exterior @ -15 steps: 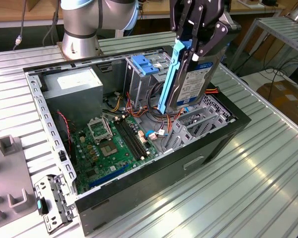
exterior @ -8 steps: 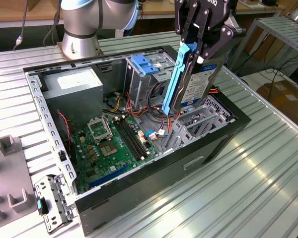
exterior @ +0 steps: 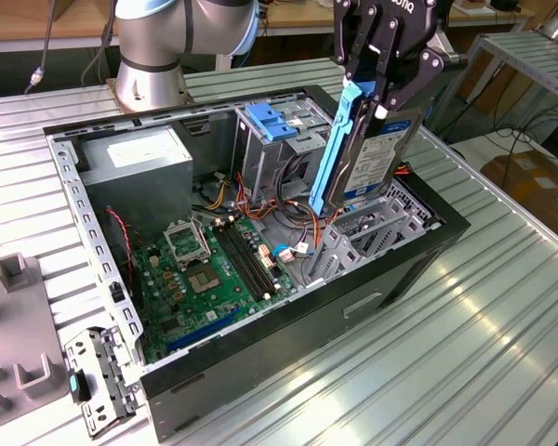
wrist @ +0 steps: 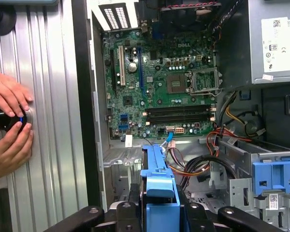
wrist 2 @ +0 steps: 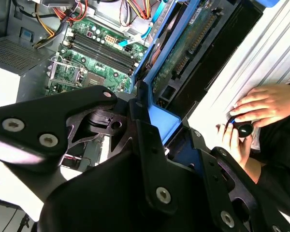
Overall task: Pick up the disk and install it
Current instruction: 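Insert the disk into the insertion slot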
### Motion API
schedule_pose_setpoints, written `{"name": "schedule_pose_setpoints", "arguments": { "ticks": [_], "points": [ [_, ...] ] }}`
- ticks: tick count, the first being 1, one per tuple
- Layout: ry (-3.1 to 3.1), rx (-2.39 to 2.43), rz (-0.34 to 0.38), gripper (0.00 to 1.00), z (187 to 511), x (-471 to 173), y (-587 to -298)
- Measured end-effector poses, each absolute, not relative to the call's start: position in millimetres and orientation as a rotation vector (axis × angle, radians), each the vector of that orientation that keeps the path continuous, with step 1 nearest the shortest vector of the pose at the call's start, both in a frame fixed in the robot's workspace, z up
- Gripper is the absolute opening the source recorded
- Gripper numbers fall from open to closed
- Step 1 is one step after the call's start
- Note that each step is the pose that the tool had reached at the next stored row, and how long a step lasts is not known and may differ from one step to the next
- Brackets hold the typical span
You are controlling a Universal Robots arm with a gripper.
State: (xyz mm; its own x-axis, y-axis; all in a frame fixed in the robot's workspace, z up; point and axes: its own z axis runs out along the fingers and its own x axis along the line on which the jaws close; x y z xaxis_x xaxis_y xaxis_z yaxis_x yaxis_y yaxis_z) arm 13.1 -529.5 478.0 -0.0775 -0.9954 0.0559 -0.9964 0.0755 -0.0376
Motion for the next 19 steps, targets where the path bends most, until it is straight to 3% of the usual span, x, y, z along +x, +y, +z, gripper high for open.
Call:
{"name": "schedule_pose_setpoints", "arguments": {
  "ticks": [19],
  "points": [
    [-2.292, 2.123, 0.102, 0.37, 474.9, 18.8, -529.9]
  ]
}}
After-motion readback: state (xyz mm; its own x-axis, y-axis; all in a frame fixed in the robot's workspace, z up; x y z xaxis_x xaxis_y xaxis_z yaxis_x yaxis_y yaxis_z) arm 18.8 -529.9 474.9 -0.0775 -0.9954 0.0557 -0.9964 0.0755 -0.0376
